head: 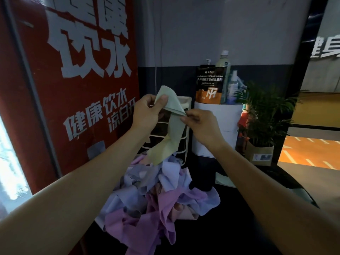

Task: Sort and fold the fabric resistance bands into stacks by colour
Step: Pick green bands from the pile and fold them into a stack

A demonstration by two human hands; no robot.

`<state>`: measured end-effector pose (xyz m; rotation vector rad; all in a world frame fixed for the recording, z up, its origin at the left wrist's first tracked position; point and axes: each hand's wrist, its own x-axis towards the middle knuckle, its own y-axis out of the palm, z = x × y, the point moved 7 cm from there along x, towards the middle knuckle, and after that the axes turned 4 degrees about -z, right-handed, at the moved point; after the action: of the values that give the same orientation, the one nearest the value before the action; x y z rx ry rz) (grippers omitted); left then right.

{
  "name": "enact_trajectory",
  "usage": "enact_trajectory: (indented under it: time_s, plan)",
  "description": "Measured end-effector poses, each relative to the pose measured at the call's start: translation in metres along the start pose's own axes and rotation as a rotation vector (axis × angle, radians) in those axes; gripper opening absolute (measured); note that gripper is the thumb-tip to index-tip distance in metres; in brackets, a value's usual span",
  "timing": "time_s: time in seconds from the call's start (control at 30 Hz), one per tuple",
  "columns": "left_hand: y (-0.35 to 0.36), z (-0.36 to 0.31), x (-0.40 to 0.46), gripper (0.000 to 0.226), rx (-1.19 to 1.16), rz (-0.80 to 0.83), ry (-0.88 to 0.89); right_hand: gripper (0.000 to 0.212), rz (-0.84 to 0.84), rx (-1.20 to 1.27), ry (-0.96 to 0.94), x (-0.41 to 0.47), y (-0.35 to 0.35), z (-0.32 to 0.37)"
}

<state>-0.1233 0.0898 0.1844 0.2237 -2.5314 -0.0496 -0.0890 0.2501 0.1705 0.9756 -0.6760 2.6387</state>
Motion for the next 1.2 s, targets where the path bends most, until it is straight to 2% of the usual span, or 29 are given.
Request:
enact_trajectory:
  time_s: [0.1, 0.2, 0.3, 0.43, 0.57, 0.67, 0.9, 1.0, 1.13, 1.2]
  plan:
    - [0.005, -0.002, -0.003, 0.025, -0.062, 0.008, -0.043, 0.013, 0.027, 0.042, 0.031, -0.001, -0.002, -0.003]
    - [0.023, 0.004, -0.014, 0.019, -0.123, 0.16, -0.153, 0.025, 0.025, 0.098, 0.06, -0.003, -0.002, -0.006]
    - [0.043, 0.008, -0.029, 0.017, 0.035, 0.348, -0.071, 0.018, -0.012, 0.22, 0.15, -0.004, -0.008, -0.007]
    - [0.056, 0.008, -0.042, 0.044, 0.22, 0.513, 0.02, 0.015, -0.049, 0.357, 0.304, -0.006, -0.016, -0.015]
    - [0.054, 0.003, -0.04, 0.044, 0.548, 0.421, 0.184, 0.017, -0.047, 0.4, 0.385, -0.012, -0.018, -0.024]
    - [0.057, 0.0, -0.044, 0.044, 0.668, 0.382, 0.246, 0.015, -0.065, 0.406, 0.41, -0.014, -0.019, -0.026]
    - [0.056, -0.007, -0.047, 0.037, 0.658, 0.412, 0.256, 0.017, -0.121, 0.365, 0.395, -0.019, -0.029, -0.033]
    - [0.061, -0.008, -0.05, 0.022, 0.704, 0.456, 0.292, 0.019, -0.087, 0.389, 0.398, -0.02, -0.024, -0.032]
    - [0.059, 0.001, -0.046, 0.023, 0.74, 0.448, 0.291, 0.01, 0.001, 0.411, 0.444, -0.022, -0.017, -0.034]
    - [0.057, 0.007, -0.045, 0.022, 0.71, 0.457, 0.258, 0.005, -0.011, 0.362, 0.45, -0.022, -0.019, -0.037]
